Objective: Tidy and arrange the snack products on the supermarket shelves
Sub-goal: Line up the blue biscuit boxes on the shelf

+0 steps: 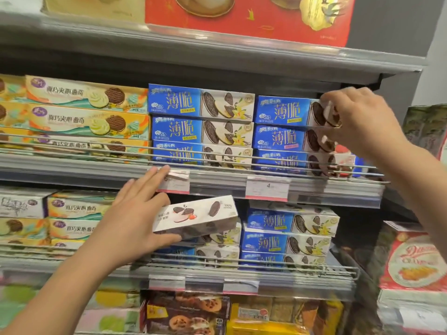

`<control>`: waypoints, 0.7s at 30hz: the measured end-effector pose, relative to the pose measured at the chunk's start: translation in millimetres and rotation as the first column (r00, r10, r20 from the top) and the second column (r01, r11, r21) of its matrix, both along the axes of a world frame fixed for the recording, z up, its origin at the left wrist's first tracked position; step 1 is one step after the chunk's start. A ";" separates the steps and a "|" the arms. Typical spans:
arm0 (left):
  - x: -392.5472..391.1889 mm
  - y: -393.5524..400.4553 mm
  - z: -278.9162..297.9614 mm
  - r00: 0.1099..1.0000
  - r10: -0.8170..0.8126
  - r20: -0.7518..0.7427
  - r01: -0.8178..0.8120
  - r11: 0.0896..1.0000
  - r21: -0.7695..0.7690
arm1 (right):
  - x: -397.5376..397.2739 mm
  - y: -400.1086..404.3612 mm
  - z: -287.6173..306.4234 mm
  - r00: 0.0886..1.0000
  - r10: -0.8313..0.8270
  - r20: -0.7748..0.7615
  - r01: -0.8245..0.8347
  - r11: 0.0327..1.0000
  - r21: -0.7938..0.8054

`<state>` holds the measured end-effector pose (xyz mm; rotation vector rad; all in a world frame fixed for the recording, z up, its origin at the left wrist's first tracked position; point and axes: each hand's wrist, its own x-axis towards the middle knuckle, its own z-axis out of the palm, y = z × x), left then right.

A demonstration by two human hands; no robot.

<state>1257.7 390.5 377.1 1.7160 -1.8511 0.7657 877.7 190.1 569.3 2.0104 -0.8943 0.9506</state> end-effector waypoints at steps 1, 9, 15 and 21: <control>0.4 0.1 0.4 1.000 0.002 0.006 -0.002 1.000 0.010 | -1.9 1.7 0.8 1.000 -0.002 -0.009 0.002 1.000 -0.019; -1.9 2.7 -3.0 0.998 0.049 0.048 -0.051 0.998 0.047 | -34.2 22.5 -20.3 0.993 0.037 0.111 -0.026 0.994 -0.104; 9.8 19.9 -10.8 0.990 -0.056 0.131 0.054 0.998 0.019 | -42.5 60.3 -84.8 0.949 0.245 0.198 -0.247 0.969 -0.012; 61.0 25.5 -27.9 0.985 0.002 0.173 -0.008 0.999 0.034 | 9.0 101.7 -155.6 0.937 0.345 0.057 -0.347 0.938 0.017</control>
